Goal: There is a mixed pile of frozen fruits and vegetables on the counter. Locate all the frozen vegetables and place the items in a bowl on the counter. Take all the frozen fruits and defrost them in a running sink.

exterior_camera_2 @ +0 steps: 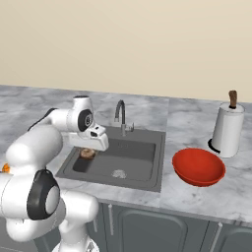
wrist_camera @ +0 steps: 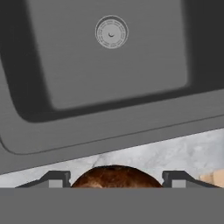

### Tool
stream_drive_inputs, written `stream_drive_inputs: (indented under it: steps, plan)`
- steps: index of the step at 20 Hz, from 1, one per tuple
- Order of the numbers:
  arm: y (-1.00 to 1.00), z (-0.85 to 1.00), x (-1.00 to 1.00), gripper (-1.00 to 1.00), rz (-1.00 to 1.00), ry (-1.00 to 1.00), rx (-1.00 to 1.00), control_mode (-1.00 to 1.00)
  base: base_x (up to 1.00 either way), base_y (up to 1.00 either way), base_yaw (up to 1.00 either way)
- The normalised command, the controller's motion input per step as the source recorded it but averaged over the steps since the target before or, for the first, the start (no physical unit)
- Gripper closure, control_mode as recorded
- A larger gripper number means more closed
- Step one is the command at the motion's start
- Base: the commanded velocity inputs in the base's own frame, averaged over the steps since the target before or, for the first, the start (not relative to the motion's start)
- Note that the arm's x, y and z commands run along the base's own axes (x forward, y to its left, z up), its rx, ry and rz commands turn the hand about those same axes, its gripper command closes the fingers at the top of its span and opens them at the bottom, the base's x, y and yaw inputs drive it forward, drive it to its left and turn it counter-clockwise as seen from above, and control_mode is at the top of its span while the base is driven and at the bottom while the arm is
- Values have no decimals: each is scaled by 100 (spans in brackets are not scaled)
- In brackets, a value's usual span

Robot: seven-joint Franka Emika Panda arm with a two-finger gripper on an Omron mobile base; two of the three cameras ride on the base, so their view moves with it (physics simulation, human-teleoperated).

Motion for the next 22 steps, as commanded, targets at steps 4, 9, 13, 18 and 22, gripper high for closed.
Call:
stream_drive_inputs:
  steps: [4, 9, 13, 18, 22]
  plan:
    - [-78, 3, 1, 100, -1, 4, -4, -100, 0, 0, 0]
    - [-73, -5, 38, 100, -1, 6, 0, -100, 0, 0, 0]
    - [-80, 1, 39, 100, 1, 5, 5, -100, 0, 0, 0]
    - [-91, 13, 17, 100, 3, 0, 8, -100, 0, 0, 0]
    - [-95, 3, 7, 100, 0, -2, 10, -100, 0, 0, 0]
